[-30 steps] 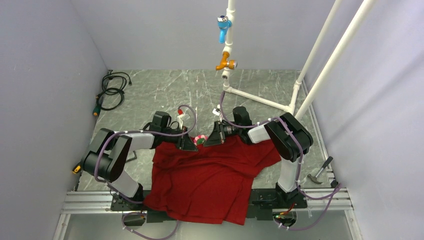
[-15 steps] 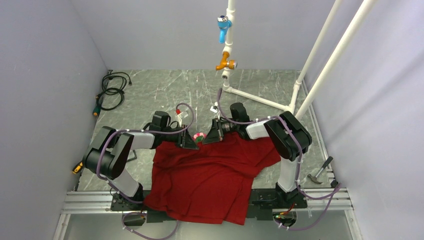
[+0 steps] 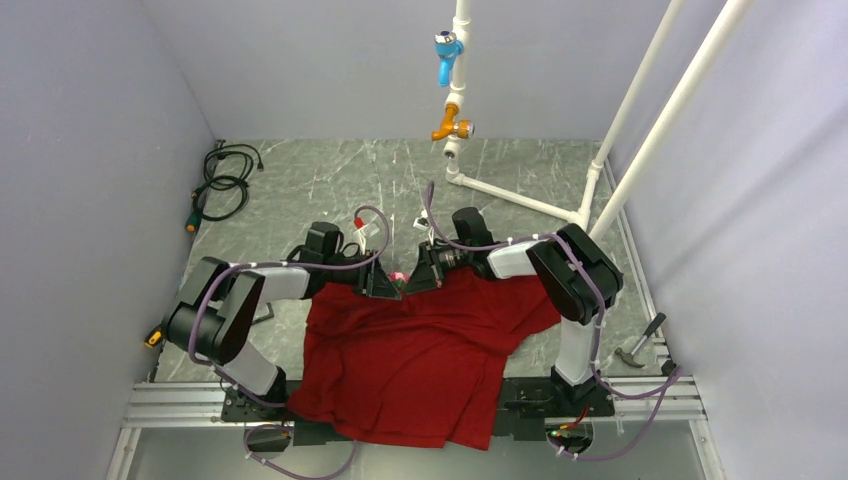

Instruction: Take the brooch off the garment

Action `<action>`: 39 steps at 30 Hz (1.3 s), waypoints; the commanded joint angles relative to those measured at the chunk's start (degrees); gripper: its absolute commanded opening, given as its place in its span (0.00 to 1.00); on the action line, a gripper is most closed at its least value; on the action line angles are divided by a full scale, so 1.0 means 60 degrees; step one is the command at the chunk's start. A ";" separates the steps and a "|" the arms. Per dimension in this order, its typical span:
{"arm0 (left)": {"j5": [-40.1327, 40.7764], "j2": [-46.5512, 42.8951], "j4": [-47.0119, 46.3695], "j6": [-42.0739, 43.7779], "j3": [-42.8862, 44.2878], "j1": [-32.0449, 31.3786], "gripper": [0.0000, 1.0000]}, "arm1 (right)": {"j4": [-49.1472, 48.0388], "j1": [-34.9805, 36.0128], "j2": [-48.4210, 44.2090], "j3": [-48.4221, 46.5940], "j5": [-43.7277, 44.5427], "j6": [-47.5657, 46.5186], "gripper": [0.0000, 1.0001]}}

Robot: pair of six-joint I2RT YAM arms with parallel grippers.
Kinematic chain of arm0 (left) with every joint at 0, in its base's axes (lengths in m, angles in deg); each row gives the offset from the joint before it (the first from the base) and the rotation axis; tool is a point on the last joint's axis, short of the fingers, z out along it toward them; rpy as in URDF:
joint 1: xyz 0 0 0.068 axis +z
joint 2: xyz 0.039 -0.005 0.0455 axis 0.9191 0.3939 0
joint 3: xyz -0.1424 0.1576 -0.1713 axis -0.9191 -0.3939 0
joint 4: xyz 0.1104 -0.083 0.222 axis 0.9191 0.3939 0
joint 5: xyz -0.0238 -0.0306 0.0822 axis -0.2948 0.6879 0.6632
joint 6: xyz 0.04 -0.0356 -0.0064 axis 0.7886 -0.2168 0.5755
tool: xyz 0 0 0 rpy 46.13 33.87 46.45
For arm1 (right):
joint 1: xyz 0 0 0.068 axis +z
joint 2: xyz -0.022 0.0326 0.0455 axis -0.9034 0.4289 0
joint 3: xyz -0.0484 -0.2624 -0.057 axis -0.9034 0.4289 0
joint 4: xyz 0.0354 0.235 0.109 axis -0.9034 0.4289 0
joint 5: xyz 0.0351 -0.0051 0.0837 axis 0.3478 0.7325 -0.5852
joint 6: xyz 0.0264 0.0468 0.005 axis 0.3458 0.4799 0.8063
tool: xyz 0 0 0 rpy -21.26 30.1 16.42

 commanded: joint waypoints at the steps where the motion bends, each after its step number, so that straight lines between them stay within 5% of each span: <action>1: -0.0268 -0.1084 0.0093 0.1890 0.0437 0.0008 0.49 | 0.0620 0.0345 0.0014 -0.0115 -0.0627 -0.0333 0.00; 8: -0.0528 -0.1492 0.0628 0.3209 0.0083 0.0246 0.58 | 0.0656 0.0280 0.0109 -0.0159 -0.0804 -0.0321 0.00; 22: -0.0569 -0.0555 0.0901 0.3789 0.0575 -0.0120 0.51 | 0.0634 0.0280 0.0314 -0.0222 -0.0992 -0.0252 0.00; 29: -0.0769 -0.0182 0.0448 0.3389 0.0591 -0.0145 0.27 | 0.0614 0.0258 0.0271 -0.0203 -0.0998 -0.0263 0.00; 36: -0.1159 0.0028 0.0364 0.3151 0.0668 -0.0296 0.14 | 0.0297 0.0236 0.0212 -0.0149 -0.1002 0.0033 0.00; 39: -0.1274 0.0076 0.0254 0.3019 0.0616 -0.0328 0.03 | 0.0324 0.0236 0.0226 -0.0164 -0.0956 0.0036 0.09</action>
